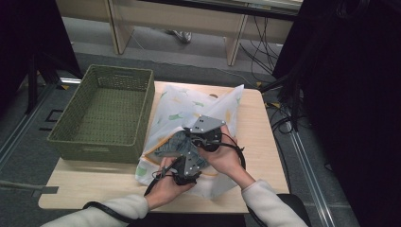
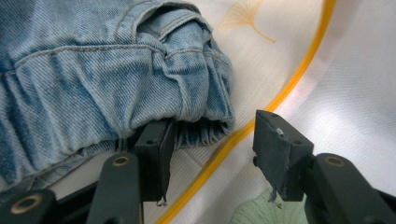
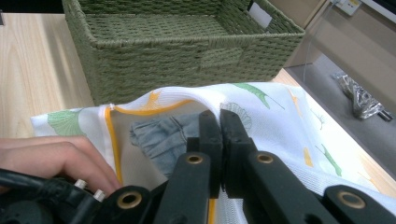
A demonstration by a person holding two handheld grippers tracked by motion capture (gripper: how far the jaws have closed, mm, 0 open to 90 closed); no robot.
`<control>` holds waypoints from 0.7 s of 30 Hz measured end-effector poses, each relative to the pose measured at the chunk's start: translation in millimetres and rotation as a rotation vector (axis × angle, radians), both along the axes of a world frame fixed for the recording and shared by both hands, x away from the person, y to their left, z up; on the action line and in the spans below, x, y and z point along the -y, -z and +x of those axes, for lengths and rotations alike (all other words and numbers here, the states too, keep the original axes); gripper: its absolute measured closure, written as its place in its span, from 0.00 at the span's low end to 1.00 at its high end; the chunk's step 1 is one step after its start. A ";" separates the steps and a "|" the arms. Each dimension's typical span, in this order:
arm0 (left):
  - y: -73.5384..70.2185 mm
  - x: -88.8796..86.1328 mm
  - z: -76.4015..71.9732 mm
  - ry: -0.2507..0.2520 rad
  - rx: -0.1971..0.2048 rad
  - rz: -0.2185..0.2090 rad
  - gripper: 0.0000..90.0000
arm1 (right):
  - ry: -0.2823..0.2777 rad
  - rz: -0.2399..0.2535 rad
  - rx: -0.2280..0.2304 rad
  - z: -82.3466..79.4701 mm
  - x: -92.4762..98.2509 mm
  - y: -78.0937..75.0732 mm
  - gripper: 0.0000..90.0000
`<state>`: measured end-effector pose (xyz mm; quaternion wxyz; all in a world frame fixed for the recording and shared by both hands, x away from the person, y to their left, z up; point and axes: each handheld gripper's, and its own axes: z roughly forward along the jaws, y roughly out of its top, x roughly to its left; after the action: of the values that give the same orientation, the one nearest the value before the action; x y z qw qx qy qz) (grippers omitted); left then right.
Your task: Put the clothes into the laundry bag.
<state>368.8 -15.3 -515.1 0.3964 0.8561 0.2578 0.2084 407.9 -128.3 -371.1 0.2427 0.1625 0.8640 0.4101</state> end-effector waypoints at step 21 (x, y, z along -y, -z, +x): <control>-3.0 10.8 10.9 -0.021 0.012 0.025 0.95 | 0.001 0.003 -0.012 -2.6 -1.7 0.1 1.00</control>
<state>379.7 -26.1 -512.2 0.3853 0.8569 0.2617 0.2209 405.3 -126.6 -371.2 0.2373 0.1657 0.8647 0.4105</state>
